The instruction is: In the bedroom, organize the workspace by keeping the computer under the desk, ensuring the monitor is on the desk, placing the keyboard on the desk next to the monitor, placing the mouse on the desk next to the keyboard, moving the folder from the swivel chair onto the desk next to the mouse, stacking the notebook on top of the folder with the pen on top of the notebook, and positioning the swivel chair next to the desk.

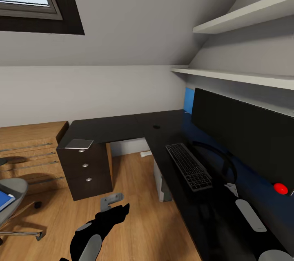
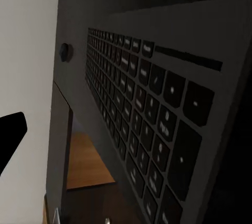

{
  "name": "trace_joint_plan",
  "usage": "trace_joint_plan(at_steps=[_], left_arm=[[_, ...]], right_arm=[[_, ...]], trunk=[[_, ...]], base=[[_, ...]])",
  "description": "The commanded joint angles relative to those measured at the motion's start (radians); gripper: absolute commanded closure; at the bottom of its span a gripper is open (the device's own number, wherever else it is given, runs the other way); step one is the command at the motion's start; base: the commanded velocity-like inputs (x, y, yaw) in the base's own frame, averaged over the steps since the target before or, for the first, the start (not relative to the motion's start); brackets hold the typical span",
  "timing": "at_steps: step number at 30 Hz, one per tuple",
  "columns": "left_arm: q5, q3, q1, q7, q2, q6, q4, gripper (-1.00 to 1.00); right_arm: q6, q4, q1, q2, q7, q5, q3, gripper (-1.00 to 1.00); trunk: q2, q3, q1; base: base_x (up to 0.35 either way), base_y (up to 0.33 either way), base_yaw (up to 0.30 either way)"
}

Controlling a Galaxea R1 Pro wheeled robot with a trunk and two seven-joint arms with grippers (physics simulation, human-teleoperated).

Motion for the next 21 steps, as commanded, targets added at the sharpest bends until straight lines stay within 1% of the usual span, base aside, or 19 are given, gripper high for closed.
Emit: trace_joint_plan(at_steps=[1,9,14,21], left_arm=[[0.011,-0.001,-0.001,0.01,0.0,0.001,-0.001,-1.0],[0.007,0.0,-0.001,0.01,0.0,0.001,-0.001,-1.0],[0.005,-0.001,-0.001,0.01,0.0,0.0,0.0,-1.0],[0.008,-0.001,-0.001,0.009,0.0,0.001,0.001,-1.0]], right_arm=[[0.005,-0.001,0.0,0.0,-0.005,-0.008,-0.002,-1.0],[0.004,-0.001,0.0,0.001,-0.005,-0.008,-0.002,-1.0],[0.003,-0.001,0.0,0.001,-0.005,-0.008,-0.002,-1.0],[0.003,-0.001,0.0,0.001,-0.005,-0.008,-0.002,-1.0]], trunk=[[-0.001,-0.001,0.0],[-0.001,-0.001,0.0],[-0.001,-0.001,0.0],[-0.001,-0.001,0.0]], base=[[0.0,-0.004,0.0],[0.0,-0.006,0.0],[0.0,-0.18,0.0],[0.0,-0.04,0.0]])
